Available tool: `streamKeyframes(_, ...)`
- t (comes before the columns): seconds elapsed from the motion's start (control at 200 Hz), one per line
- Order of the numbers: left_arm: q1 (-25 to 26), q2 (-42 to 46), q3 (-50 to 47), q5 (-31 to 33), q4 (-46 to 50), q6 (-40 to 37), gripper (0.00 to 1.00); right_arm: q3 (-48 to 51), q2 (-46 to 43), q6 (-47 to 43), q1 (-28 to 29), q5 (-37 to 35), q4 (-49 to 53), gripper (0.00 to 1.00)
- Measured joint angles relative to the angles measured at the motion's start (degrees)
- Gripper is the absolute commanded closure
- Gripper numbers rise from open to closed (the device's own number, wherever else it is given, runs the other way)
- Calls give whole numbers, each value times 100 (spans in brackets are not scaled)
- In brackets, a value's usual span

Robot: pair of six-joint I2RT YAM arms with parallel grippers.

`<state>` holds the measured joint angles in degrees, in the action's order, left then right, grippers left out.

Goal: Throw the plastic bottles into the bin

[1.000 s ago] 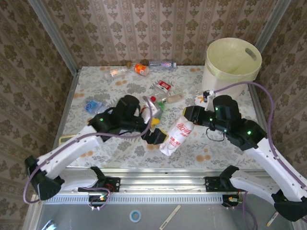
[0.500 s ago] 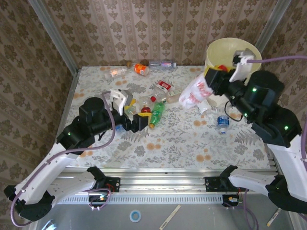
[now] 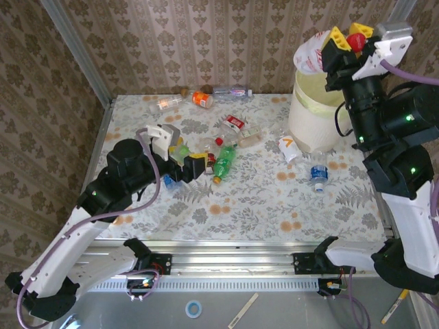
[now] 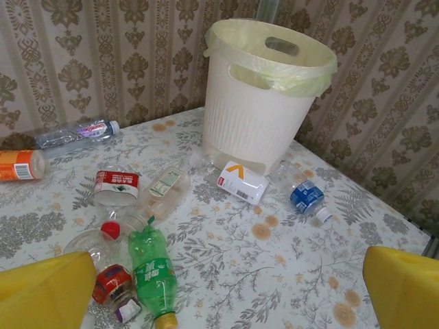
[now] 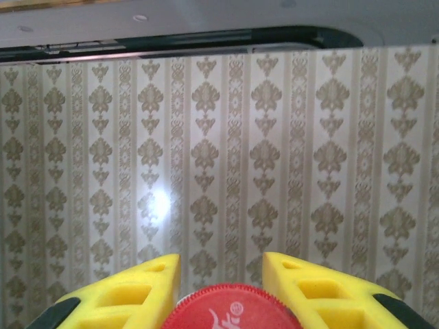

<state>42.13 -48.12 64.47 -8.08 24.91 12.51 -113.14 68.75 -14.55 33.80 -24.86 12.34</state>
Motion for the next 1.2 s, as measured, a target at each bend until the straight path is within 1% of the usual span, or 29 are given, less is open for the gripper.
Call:
streamKeyframes(0.155,-98,-2,0,2,0,46,0,-225,269,-186,-306,87,-61,100)
streamKeyframes(0.345,-142,-2,0,-2,2,101,0,-599,688,59,-1126,234,-11,100)
streamKeyframes(0.445,-173,-13,0,-22,9,144,0,-1233,1248,437,-1725,227,238,100)
streamKeyframes(0.51,-173,-55,0,-50,9,190,0,-1943,1843,817,-2144,184,623,100)
streamKeyframes(0.52,-173,-61,0,-59,9,205,0,-2092,1954,903,-2203,170,732,99)
streamKeyframes(0.53,-173,-72,0,-66,7,212,0,-2258,2085,977,-2264,164,841,95)
streamKeyframes(0.575,-173,-131,-4,-98,0,258,0,-3012,2653,1283,-2490,101,1290,74)
streamKeyframes(0.64,-173,-238,-48,-151,-50,345,0,-4089,3515,1685,-2723,68,1993,63)
streamKeyframes(0.675,-173,-306,-92,-173,-92,413,0,-4625,3967,1897,-2815,52,2402,47)
streamKeyframes(0.685,-173,-330,-107,-179,-98,437,0,-4750,4087,1980,-2837,44,2520,40)
streamKeyframes(0.71,-173,-380,-138,-190,-105,481,0,-5025,4352,2096,-2892,33,2780,29)
streamKeyframes(0.73,-173,-435,-168,-205,-116,525,0,-5143,4503,2223,-2924,15,2949,24)
streamKeyframes(0.76,-173,-514,-212,-221,-118,595,0,-5219,4688,2358,-2970,-4,3213,19)
streamKeyframes(0.83,-177,-732,-269,-214,-63,752,0,-5084,4868,2632,-3027,-2,3764,11)
streamKeyframes(0.885,-208,-940,-271,-181,39,883,0,-4776,4861,2767,-3045,26,4041,7)
streamKeyframes(1.04,-404,-1469,-267,-42,527,1154,0,-3652,4354,2990,-3045,520,4129,4)
streamKeyframes(1.11,-551,-1679,-234,-37,809,1207,0,-3368,4061,3088,-3042,857,4194,4)
streamKeyframes(1.195,-780,-1976,-79,26,1268,1316,0,-3246,3713,3204,-3040,1333,4271,3)
